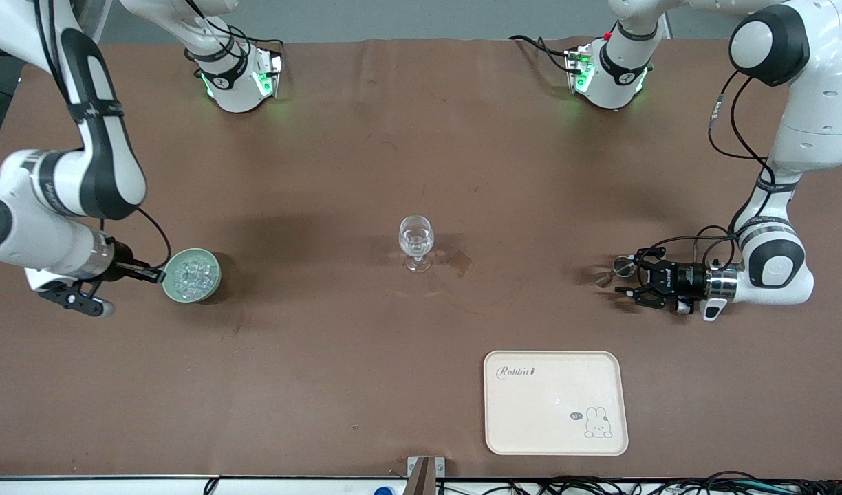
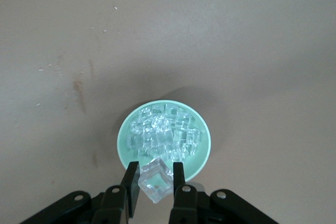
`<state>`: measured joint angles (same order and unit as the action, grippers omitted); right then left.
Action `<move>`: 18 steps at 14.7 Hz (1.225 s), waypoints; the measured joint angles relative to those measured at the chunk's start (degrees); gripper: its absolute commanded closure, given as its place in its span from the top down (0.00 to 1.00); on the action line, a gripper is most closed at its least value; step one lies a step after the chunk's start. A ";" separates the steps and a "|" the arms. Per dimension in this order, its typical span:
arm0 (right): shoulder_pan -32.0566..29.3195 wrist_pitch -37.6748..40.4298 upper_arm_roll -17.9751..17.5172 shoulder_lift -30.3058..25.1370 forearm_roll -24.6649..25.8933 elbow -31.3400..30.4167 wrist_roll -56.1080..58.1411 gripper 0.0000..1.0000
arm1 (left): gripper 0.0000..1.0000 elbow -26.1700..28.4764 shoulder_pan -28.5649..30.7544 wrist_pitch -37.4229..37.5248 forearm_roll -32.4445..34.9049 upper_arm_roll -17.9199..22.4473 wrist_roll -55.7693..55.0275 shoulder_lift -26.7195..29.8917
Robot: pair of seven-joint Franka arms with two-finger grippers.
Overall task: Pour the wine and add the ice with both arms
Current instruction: 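Lift the ice cube with the right gripper while the left gripper lifts the jigger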
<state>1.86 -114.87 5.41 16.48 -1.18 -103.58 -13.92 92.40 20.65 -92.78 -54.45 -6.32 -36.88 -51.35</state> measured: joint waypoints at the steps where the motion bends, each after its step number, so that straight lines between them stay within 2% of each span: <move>1: 0.00 2.24 0.03 -1.15 0.00 1.40 1.34 0.00 | 0.64 0.00 -0.04 0.00 0.00 0.00 0.00 -0.03; 6: 0.03 12.73 -0.05 -10.36 -0.01 3.86 10.12 0.02 | 0.57 0.02 -0.79 0.00 -0.02 -0.02 0.00 -0.32; 9: 0.18 18.14 -0.62 -16.96 -0.02 3.94 13.20 0.02 | 0.48 0.01 -0.85 0.00 -0.04 -0.02 0.00 -0.52; 11: 0.41 19.87 -0.88 -19.97 -0.03 3.92 15.42 0.02 | 0.48 0.01 -0.85 0.00 -0.04 -0.02 0.00 -0.58; 18: 0.64 22.21 -0.89 -21.18 -0.02 8.32 18.36 0.02 | 0.43 0.05 -0.87 0.23 -0.05 -0.02 0.00 -0.65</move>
<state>2.50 -92.66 4.52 -4.70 -1.20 -95.27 4.44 92.45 19.78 -92.55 -54.49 -6.34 -36.88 -52.00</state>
